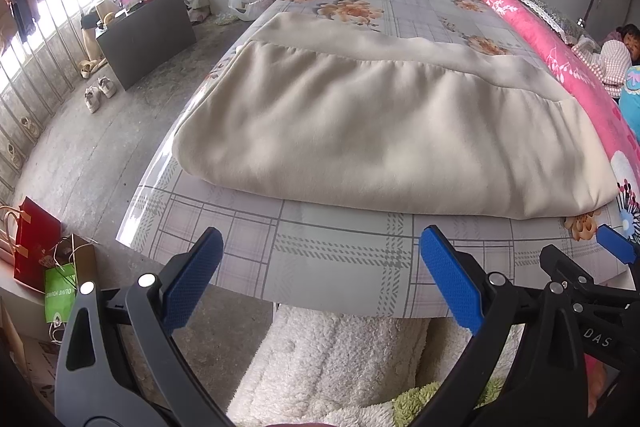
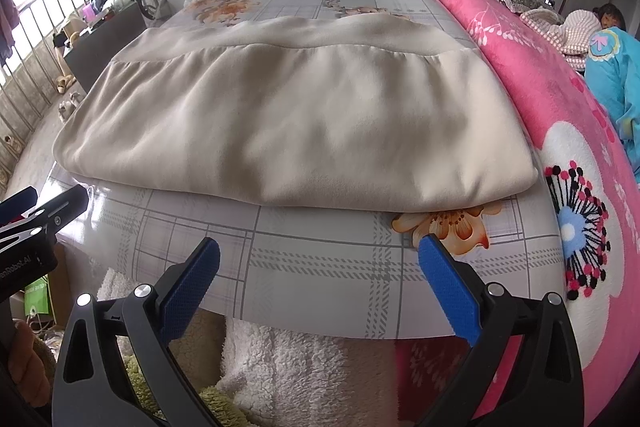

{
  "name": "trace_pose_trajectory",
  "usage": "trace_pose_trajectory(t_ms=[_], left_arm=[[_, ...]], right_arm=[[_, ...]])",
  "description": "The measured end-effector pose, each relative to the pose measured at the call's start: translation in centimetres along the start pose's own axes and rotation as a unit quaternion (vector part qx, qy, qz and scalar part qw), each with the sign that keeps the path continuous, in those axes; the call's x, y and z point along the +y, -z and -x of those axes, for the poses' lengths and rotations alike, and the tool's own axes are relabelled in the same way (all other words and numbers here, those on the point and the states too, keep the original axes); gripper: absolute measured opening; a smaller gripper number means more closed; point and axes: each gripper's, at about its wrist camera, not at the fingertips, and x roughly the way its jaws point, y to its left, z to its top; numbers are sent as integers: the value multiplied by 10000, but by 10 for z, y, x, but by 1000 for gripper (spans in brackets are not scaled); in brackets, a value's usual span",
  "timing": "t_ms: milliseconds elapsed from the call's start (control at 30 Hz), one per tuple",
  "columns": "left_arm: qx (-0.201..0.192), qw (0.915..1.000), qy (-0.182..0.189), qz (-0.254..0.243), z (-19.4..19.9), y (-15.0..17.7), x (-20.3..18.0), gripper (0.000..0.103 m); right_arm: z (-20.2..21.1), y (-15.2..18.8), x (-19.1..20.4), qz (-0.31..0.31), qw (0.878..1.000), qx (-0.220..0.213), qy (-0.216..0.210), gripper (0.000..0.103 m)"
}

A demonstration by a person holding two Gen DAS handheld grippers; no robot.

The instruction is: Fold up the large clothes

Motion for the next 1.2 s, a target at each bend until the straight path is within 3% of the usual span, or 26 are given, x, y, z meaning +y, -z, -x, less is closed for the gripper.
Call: trace_pose_trajectory(t_ms=[1200], left_arm=[[-66,10000,51,9,6,-6,-1,96]], right_arm=[[1,-4,3,114,9999,-28,20,97]])
